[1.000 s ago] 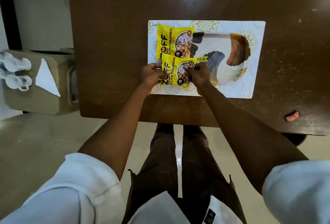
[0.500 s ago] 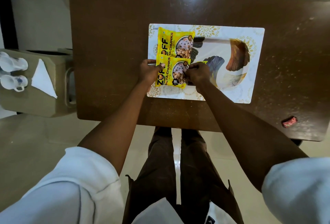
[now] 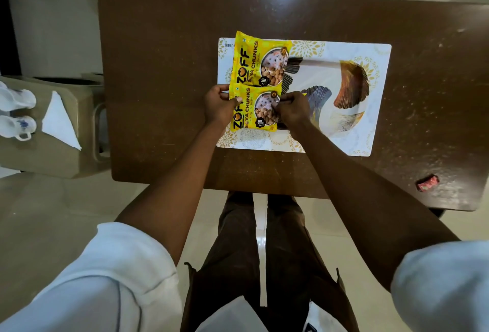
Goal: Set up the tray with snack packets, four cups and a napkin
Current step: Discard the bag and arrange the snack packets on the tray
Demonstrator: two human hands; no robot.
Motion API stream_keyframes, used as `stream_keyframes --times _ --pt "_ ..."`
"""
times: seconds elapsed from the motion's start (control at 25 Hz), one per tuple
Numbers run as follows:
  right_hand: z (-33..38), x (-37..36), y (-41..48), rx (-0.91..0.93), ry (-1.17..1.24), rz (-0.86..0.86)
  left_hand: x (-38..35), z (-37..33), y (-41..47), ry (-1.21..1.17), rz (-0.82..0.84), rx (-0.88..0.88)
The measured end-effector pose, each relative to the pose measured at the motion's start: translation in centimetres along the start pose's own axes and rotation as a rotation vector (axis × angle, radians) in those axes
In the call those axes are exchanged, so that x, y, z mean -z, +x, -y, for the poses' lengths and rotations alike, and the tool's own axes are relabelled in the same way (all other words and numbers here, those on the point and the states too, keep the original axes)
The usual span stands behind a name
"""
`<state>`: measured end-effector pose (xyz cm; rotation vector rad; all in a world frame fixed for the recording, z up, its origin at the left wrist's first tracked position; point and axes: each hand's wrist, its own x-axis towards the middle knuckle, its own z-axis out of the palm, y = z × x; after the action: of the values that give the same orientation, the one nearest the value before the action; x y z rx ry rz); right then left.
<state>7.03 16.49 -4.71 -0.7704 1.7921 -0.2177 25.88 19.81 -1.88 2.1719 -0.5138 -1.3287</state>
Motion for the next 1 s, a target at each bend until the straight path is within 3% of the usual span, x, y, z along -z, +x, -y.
stream_keyframes --times 0.6,1.0 --pt "0.3 0.2 -0.1 0.147 -0.029 -0.074 0.7 -0.7 1.4 -0.069 -0.057 -0.059" --pt "0.2 0.6 0.5 0.113 -0.03 -0.048 0.4 -0.4 2.1 -0.078 -0.06 0.003"
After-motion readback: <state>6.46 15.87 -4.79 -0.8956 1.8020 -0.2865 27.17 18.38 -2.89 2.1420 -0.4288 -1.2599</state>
